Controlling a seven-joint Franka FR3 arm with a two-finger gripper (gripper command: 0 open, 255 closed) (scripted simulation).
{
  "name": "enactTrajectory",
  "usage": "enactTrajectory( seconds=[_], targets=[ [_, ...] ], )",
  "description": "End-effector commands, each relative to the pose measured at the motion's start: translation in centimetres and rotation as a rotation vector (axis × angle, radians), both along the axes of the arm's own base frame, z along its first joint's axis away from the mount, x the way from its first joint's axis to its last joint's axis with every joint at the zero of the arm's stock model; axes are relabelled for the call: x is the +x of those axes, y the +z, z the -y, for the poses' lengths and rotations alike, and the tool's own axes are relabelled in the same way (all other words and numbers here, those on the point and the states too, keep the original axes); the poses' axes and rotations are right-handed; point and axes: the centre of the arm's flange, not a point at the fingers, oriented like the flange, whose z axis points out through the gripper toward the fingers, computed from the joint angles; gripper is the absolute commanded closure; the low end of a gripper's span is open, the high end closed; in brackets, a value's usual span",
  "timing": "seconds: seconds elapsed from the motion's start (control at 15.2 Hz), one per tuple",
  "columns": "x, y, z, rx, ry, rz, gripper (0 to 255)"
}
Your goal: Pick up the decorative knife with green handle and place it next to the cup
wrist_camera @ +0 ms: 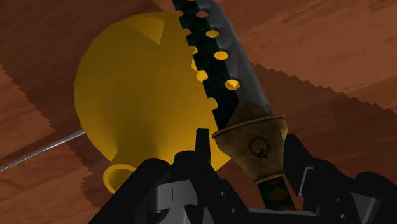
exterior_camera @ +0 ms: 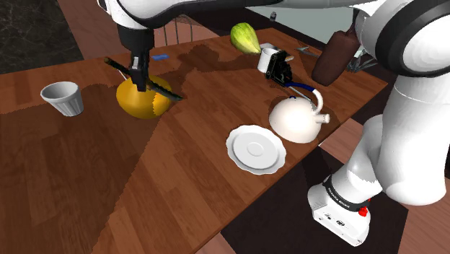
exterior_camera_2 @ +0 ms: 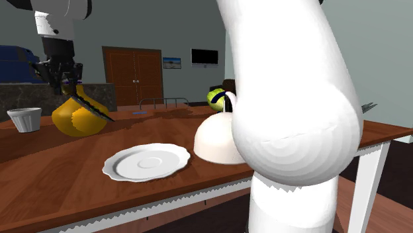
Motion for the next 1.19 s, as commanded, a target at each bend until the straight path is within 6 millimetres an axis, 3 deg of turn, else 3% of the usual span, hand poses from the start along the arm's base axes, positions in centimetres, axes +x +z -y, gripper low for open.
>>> enactTrajectory(
  seconds=[0.0, 0.66, 1.12],
  targets=[
    [-0.3, -0.1, -2.4, 0.0, -0.001, 0.0, 255],
    [-2.5, -0.1, -15.5, 0.0, -0.001, 0.0, 255],
    [-2.6, -3.2, -15.9, 0.0, -0.001, 0.0, 255]
  ],
)
